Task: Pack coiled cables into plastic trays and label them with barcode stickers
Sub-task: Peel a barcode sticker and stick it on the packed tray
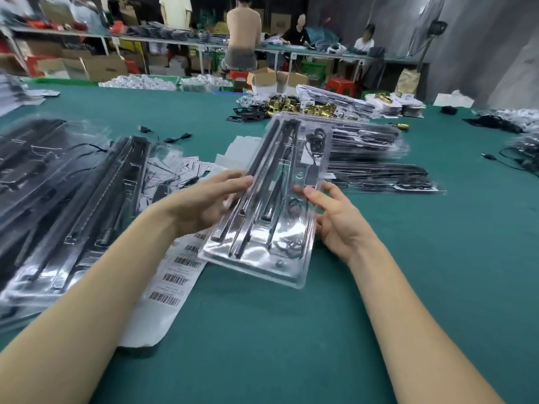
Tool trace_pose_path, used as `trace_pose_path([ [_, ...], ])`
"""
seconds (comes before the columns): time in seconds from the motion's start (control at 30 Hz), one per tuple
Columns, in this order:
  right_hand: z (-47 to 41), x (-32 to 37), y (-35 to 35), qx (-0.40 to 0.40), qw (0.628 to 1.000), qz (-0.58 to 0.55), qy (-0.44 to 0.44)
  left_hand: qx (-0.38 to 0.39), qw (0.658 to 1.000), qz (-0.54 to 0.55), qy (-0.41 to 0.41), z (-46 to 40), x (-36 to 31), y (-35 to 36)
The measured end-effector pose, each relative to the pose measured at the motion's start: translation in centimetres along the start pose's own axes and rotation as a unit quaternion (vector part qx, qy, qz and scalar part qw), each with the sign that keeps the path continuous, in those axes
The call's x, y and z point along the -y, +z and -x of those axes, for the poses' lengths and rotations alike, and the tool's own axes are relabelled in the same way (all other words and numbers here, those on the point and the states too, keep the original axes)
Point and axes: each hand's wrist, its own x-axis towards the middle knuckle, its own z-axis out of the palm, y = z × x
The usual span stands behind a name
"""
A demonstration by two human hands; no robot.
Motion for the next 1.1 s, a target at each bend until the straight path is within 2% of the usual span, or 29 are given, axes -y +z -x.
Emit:
trace_pose_path([
  [0.1, 0.1, -0.1, 0.1, -0.044, 0.998, -0.044, -0.027, 0.026, 0.995, 0.076, -0.056, 0.6, -0.4, -1.9],
  [0.27, 0.2, -0.9, 1.0, -0.136, 0.98, -0.132, -0.061, -0.043, 0.987, 0.141, -0.07, 0.3, -0.4, -2.0],
  [0.37, 0.4, -1.1, 1.3, -0.212, 0.958, -0.178, -0.072, -0.035, 0.966, 0.235, -0.101, 0.0, -0.1, -0.4],
  [0.47, 0.4, -1.1, 1.3, -0.254, 0.948, -0.179, -0.065, -0.023, 0.967, 0.223, -0.123, -0.1, 0.4, 1.5],
  [0.6, 0.3, -1.3, 1.6, -0.27, 0.949, -0.15, -0.055, -0.097, 0.963, 0.211, -0.135, -0.9, 0.6, 2.1],
  [0.7, 0.4, -1.2, 1.7, -0.253, 0.957, -0.139, -0.035, -0.127, 0.963, 0.197, -0.135, -1.0, 0.6, 1.7],
  [0.83, 0.8, -0.3, 1.1, -0.211, 0.969, -0.127, 0.035, -0.174, 0.958, 0.19, -0.123, -1.2, 0.7, 1.5],
  [1.0, 1.4, 0.4, 0.5, -0.196, 0.969, -0.129, 0.08, -0.156, 0.965, 0.178, -0.117, -1.3, 0.7, 1.7],
  [1.03, 1.5, 0.5, 0.4, -0.165, 0.975, -0.093, 0.115, -0.154, 0.964, 0.181, -0.117, -1.2, 0.7, 1.7],
  [1.1, 1.8, 0.9, 0.3, -0.08, 0.974, 0.056, 0.204, -0.15, 0.965, 0.18, -0.121, -1.2, 0.7, 1.6],
])
